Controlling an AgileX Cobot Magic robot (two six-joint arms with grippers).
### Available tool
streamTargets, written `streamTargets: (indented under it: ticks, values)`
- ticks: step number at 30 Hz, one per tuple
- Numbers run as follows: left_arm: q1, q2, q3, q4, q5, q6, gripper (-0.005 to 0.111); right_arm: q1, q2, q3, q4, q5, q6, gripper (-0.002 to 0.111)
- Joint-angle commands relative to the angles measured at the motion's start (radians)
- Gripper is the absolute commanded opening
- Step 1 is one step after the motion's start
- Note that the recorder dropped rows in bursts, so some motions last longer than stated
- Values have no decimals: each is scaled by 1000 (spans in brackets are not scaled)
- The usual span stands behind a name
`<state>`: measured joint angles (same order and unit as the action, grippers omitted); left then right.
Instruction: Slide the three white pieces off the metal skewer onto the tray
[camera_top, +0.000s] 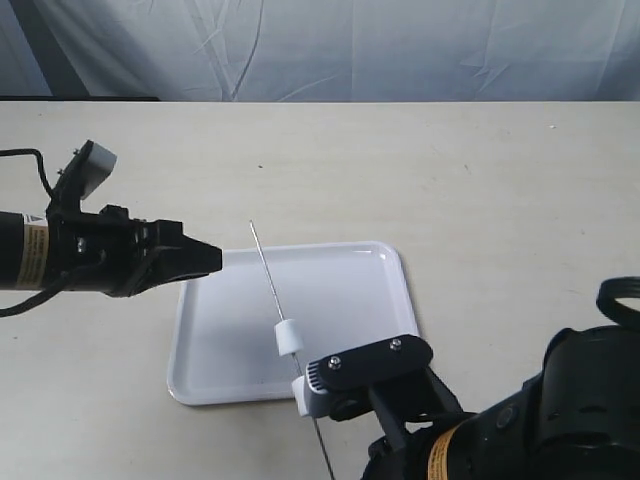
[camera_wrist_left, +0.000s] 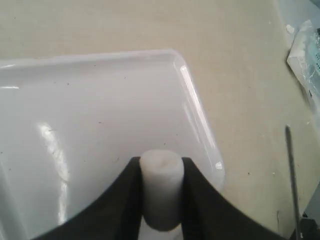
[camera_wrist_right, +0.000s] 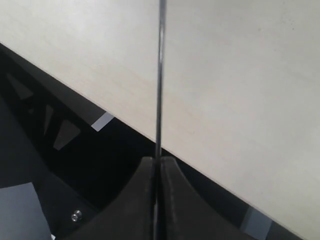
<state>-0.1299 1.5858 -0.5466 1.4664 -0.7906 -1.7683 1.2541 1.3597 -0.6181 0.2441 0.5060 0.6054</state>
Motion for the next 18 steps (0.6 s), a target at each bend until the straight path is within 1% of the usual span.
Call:
streamTargets:
  ticks: [1,4,7,14,16,18]
  values:
    - [-2,63,-2,7,-3,-8,23,3,-5,5,-17,4,5,-1]
    - [-2,124,-2,0,-22,-8,23,3,-5,5,-17,2,5,-1]
    - [-2,184,-2,-38,-55,5,23,3,-5,5,-17,-6,5,-1]
    - [-2,283,-2,-122,-132,108,23,3,-5,5,-19,-29,5,-1]
    - [-2,302,-12,-122,-136,125,26,3,-5,5,-19,-37,5,-1]
    - [-3,316,-23,-104,-141,128,31,3,-5,5,-19,-47,5,-1]
